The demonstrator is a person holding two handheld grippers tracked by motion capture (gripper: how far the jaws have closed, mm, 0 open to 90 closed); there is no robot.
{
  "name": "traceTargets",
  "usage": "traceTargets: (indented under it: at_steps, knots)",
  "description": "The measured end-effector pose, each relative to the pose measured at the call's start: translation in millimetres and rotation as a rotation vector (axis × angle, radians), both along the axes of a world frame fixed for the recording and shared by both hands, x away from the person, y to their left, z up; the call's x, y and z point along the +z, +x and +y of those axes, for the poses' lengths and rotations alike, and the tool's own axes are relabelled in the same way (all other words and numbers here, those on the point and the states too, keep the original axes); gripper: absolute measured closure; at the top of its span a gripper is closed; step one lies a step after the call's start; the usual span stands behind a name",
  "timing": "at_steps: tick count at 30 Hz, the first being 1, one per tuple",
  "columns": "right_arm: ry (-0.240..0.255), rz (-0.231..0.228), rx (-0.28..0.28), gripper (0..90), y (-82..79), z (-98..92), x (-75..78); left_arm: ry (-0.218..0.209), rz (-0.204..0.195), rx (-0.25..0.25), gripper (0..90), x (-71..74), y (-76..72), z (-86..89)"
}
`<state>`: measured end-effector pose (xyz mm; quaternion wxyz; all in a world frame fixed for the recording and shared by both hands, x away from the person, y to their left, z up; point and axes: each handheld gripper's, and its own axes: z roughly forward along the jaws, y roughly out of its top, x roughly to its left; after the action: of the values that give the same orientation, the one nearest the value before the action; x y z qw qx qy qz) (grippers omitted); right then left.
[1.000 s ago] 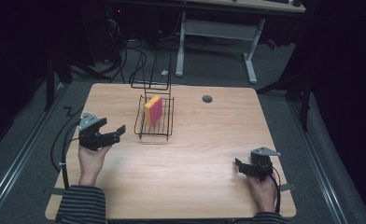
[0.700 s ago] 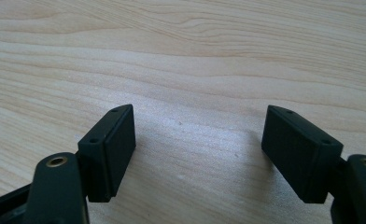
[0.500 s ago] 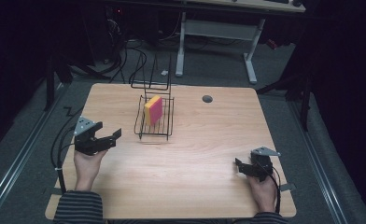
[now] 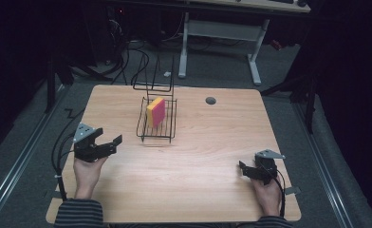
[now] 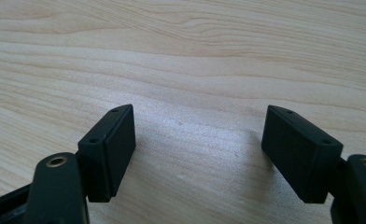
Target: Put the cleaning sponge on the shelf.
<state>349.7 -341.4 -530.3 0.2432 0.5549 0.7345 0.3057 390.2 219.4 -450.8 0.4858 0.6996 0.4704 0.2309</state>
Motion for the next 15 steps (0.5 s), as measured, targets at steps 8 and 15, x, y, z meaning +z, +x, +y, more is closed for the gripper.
traceTargets:
  at_steps: [8,15]
  knots:
    - [0.0,0.0,-0.001,26.2,0.0,0.0,0.0,-0.001,0.022,0.006,18.0,-7.8,-5.0,3.1]
    - [0.001,0.0,0.0,26.2,0.0,0.0,0.0,-0.005,0.036,0.008,18.3,-14.3,-7.2,3.7]
